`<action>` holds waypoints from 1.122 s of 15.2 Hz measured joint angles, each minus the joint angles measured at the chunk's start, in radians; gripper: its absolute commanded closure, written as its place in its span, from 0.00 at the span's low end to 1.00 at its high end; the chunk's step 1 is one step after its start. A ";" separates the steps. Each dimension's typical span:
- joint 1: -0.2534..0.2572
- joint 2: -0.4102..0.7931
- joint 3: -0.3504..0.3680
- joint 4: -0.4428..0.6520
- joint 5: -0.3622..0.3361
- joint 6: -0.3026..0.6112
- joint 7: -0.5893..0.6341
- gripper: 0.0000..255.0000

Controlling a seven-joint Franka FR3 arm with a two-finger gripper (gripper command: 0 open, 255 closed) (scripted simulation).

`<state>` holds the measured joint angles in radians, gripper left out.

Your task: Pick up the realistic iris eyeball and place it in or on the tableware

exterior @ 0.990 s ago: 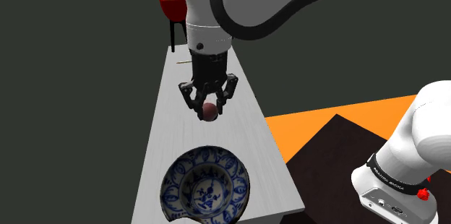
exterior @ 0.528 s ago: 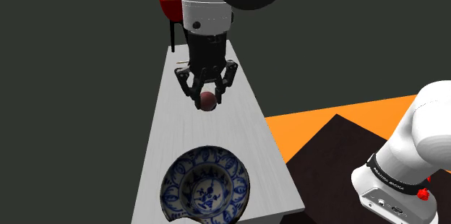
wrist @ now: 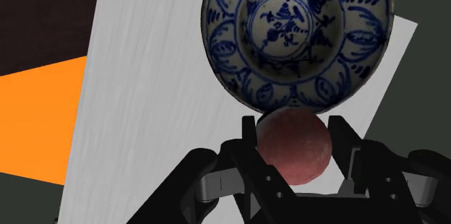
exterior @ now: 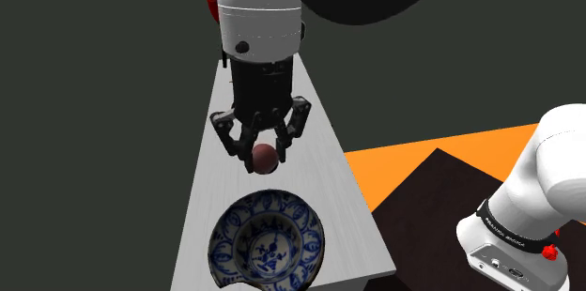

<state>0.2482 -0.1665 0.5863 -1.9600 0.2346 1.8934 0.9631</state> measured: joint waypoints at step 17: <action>0.065 0.026 0.111 -0.110 -0.004 0.160 0.148 1.00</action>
<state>0.3129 -0.1404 0.6973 -2.0699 0.2307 2.0534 1.1114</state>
